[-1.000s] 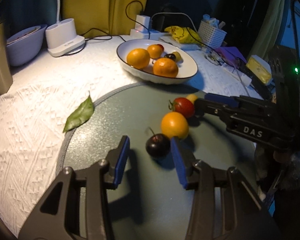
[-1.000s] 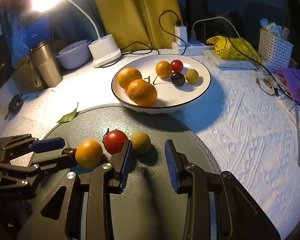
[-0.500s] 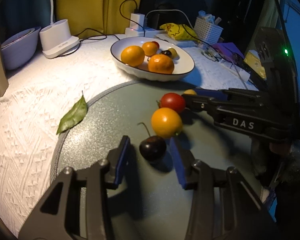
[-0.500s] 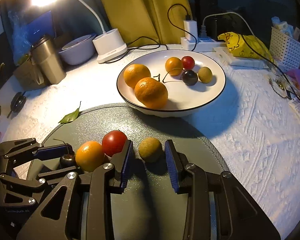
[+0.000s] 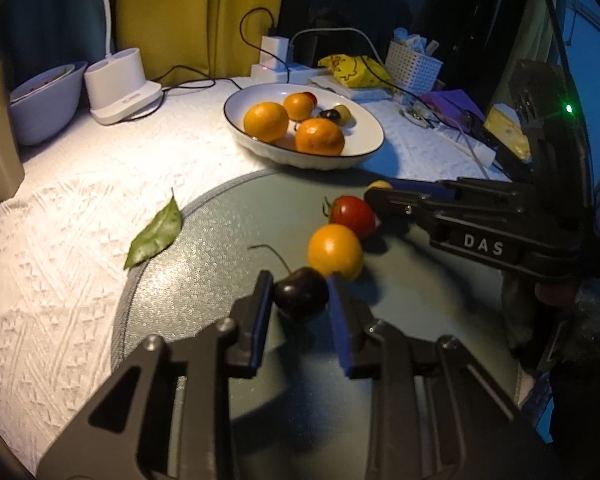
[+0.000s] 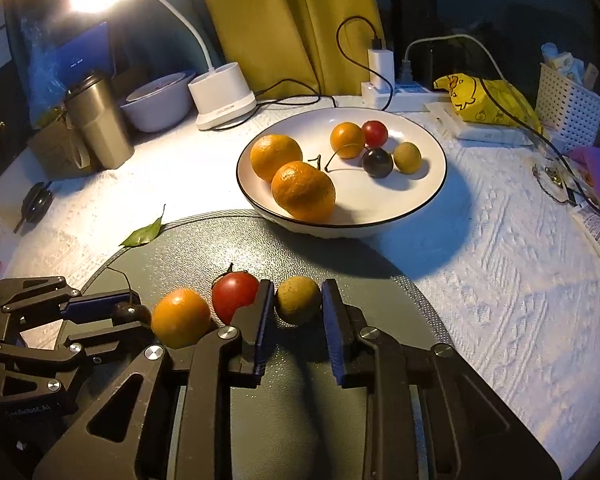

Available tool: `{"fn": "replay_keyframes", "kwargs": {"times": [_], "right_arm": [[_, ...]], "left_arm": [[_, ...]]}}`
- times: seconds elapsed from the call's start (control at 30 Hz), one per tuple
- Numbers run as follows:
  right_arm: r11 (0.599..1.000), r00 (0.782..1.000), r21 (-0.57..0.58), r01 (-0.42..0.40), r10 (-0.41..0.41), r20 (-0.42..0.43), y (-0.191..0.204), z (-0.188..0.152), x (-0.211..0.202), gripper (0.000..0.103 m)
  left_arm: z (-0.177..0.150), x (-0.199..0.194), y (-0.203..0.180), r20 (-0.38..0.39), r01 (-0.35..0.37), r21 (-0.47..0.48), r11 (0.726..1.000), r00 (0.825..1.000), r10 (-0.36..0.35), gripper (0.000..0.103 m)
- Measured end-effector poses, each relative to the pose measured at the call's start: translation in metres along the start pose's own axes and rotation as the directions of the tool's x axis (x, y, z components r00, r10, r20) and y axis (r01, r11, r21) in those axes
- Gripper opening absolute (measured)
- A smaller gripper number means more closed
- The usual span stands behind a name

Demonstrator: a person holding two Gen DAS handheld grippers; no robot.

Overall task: Organize fruits
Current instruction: 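Carry the yellow fruit into the plate with the right tool while the left tool drops its cherry there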

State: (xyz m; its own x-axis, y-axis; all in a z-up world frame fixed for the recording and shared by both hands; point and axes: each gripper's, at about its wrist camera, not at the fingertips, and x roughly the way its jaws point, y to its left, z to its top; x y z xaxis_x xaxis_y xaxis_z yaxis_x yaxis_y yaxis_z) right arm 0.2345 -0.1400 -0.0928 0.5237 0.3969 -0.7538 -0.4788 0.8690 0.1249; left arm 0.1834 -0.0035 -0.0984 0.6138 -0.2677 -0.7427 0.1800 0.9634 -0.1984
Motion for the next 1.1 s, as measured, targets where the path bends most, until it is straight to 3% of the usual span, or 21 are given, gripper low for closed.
{"fn": "replay_keyframes", "kwargs": {"times": [0.57, 1.1], "right_arm": [[1.0, 0.998, 0.015, 0.019, -0.02, 0.066, -0.014, 0.013, -0.024, 0.026], [1.0, 0.994, 0.031, 0.006, -0.009, 0.105, -0.039, 0.04, -0.018, 0.026]], "left_arm": [[0.035, -0.017, -0.005, 0.067, -0.022, 0.051, 0.998, 0.998, 0.018, 0.029], [0.082, -0.003, 0.004, 0.11, -0.048, 0.077, 0.996, 0.993, 0.04, 0.029]]}}
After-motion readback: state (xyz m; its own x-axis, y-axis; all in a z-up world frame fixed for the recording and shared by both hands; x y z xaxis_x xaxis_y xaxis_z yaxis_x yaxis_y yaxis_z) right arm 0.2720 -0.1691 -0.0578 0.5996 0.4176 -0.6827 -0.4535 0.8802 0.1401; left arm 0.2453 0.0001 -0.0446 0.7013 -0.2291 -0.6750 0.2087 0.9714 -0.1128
